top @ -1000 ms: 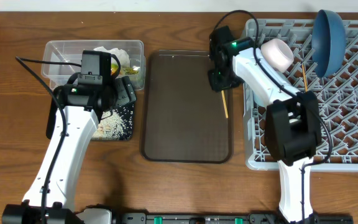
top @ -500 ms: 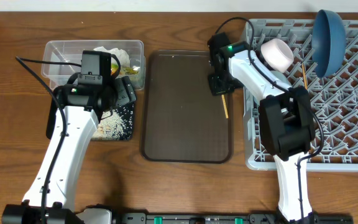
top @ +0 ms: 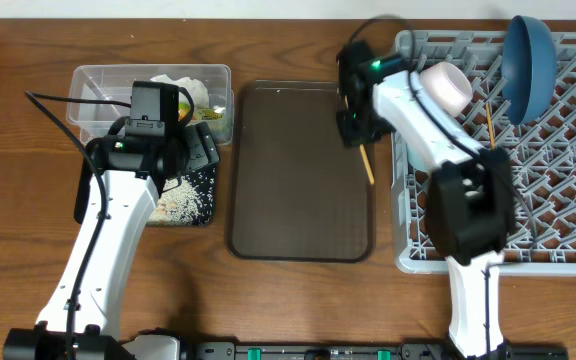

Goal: Sort waste into correct bins and load items into the dishwasher rack
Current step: 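Grasp second wooden chopstick with right gripper, then carry second chopstick with right gripper and place it in rack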

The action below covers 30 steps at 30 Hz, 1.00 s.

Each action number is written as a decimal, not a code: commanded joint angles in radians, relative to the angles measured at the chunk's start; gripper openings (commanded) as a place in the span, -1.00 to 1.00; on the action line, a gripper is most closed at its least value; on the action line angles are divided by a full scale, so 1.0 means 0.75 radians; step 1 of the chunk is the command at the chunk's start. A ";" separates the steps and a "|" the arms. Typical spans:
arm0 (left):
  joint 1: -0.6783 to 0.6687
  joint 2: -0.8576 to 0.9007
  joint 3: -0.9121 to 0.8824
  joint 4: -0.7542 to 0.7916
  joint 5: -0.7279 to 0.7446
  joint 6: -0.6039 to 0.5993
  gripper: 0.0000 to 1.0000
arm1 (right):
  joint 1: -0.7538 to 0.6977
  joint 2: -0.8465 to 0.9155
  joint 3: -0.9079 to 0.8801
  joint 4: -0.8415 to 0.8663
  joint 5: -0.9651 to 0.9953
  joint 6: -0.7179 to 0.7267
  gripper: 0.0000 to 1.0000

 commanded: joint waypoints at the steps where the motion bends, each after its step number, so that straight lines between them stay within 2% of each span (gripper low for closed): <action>1: 0.005 -0.015 0.014 -0.004 -0.016 0.013 0.74 | -0.042 -0.264 0.104 -0.025 0.060 -0.063 -0.98; 5: 0.005 -0.015 0.014 -0.004 -0.016 0.013 0.75 | -0.130 -0.405 0.105 -0.107 0.228 -0.114 -0.97; 9: 0.005 -0.015 0.014 -0.004 -0.016 0.013 0.75 | -0.267 -0.420 0.098 -0.225 0.433 -0.182 -0.98; 17: 0.005 -0.015 0.014 -0.004 -0.016 0.013 0.75 | -0.504 -0.396 -0.056 -0.192 0.400 -0.258 -0.98; 19: 0.005 -0.015 0.014 -0.004 -0.016 0.013 0.75 | -0.540 -0.396 -0.094 -0.173 0.371 -0.304 -0.96; 27: 0.005 -0.015 0.014 -0.004 -0.016 0.013 0.74 | -0.644 -0.396 -0.141 -0.152 0.367 -0.292 -0.91; 28: 0.005 -0.015 0.014 -0.004 -0.016 0.013 0.75 | -0.651 -0.396 -0.141 -0.152 0.365 -0.291 -0.78; 30: 0.005 -0.015 0.014 -0.004 -0.016 0.013 0.74 | -0.658 -0.396 -0.141 -0.151 0.343 -0.292 -0.21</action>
